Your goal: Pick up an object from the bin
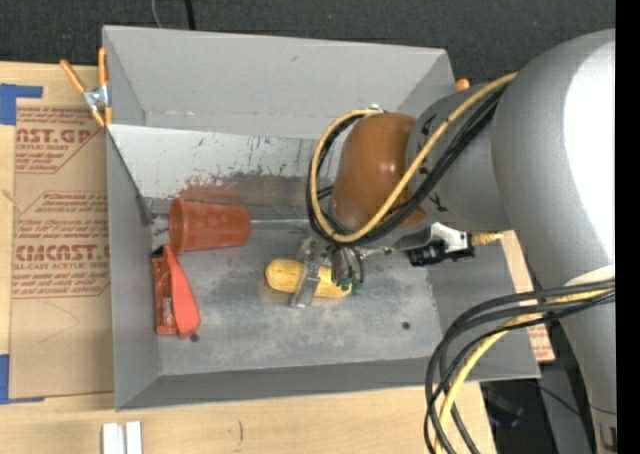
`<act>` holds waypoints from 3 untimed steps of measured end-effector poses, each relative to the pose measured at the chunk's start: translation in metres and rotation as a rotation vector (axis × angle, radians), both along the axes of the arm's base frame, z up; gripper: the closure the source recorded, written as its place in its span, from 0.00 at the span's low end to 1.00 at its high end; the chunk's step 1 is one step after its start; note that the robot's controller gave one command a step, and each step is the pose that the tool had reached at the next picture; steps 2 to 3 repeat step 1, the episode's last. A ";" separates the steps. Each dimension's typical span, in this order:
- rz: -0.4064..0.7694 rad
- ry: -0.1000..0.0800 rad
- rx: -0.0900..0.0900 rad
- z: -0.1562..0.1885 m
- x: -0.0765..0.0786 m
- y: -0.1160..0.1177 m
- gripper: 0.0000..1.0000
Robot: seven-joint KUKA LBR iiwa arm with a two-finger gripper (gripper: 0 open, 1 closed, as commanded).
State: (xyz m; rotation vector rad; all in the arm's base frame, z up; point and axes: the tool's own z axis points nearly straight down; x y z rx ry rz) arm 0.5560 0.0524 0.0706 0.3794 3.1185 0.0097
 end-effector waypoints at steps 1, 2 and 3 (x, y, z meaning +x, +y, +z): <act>0.040 -0.007 0.001 0.168 -0.010 0.012 1.00; 0.040 -0.007 0.001 0.168 -0.010 0.012 1.00; 0.040 -0.007 0.001 0.168 -0.010 0.012 1.00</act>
Offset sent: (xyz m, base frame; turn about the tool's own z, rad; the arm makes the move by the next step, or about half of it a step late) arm 0.0000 0.0000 0.0000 0.0000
